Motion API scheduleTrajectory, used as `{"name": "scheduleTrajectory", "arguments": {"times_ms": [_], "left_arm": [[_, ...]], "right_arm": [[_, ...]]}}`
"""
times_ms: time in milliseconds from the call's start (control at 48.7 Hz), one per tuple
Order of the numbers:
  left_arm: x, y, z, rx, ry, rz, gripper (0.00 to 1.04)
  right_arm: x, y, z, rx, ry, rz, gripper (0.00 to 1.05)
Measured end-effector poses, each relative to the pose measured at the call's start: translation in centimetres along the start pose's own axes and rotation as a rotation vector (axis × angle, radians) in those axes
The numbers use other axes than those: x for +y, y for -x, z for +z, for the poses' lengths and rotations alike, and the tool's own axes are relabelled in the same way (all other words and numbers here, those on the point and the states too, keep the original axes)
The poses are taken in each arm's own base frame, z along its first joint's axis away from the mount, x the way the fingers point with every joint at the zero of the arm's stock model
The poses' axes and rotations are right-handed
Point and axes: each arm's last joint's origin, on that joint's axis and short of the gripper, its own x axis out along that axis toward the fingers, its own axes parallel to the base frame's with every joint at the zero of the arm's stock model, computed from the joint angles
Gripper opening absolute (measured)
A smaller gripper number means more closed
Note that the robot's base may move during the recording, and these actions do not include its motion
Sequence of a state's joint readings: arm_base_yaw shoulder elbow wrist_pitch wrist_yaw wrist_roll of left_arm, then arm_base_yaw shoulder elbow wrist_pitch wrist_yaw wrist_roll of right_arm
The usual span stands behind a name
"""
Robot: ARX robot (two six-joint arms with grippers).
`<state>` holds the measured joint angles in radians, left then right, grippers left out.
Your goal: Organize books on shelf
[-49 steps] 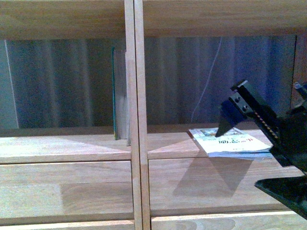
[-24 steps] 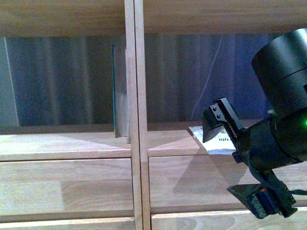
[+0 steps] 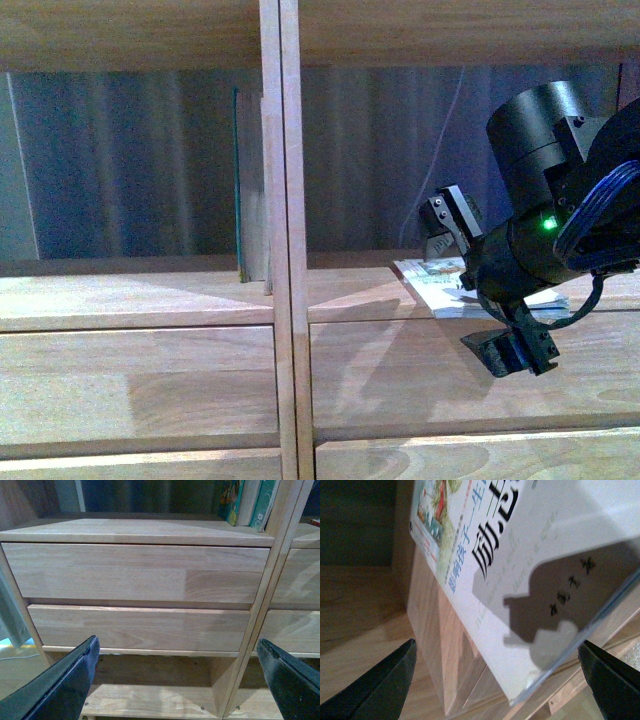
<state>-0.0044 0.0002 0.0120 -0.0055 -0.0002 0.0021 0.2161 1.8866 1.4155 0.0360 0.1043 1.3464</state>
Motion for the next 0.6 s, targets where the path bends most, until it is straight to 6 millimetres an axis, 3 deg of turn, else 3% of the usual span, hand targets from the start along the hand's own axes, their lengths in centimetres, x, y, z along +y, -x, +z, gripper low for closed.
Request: {"name": "scheduleTrajectory", "arguments": {"times_ms": [492,595], "left_arm": [[0.0,0.0,0.0,0.0,0.0,0.0,0.97],[0.0,0.0,0.0,0.0,0.0,0.0,0.97]], "right_arm": [[-0.9,-2.1,2.5,-0.087,0.042,-0.028,0.98],[-0.4,-2.2,2.8,-0.094,0.049,-0.02,0.86]]}}
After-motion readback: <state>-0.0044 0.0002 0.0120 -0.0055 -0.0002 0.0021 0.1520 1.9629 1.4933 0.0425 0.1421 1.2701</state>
